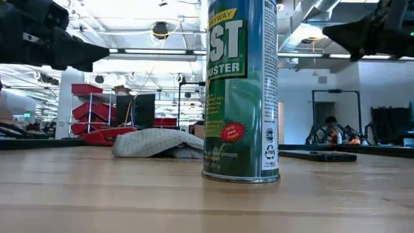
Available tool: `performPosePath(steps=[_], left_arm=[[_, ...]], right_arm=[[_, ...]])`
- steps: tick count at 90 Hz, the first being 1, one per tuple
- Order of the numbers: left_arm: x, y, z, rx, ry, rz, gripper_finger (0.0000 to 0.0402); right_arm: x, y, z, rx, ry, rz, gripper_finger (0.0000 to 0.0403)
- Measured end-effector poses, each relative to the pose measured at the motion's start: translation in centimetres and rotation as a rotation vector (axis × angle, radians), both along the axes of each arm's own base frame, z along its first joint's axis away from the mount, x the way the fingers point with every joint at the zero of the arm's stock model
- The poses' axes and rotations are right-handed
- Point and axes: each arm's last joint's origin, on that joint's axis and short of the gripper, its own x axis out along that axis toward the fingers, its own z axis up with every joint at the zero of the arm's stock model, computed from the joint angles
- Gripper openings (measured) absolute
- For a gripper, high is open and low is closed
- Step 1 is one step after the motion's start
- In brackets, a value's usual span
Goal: Apply microfiber cloth
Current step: Return to Home Position
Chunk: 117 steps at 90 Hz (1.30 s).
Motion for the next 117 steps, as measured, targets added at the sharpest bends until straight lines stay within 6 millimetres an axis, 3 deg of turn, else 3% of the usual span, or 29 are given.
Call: performPosePath(steps=[16,27,66,117], left_arm=[[-1.0,0.1,0.6,-0.042,-0.005,-0.003,0.0000],[-0.9,0.2,0.5,-0.081,0.018,0.005,0.0000],[-1.0,-0.2,0.2,-0.156,0.044,-0.106,0.0000],[-1.0,-0.2,0.4,-0.103,0.022,-0.109,0.0000]], right_arm=[[0.0,0.0,-0.7,0.026,0.053,0.007,0.0000],[0.2,-0.3,-2.4,0.171,0.184,-0.057,0.0000],[1.7,0.4,-4.5,0.296,0.384,0.050,0.0000],[1.8,1.3,-4.8,0.320,0.406,0.087,0.0000]])
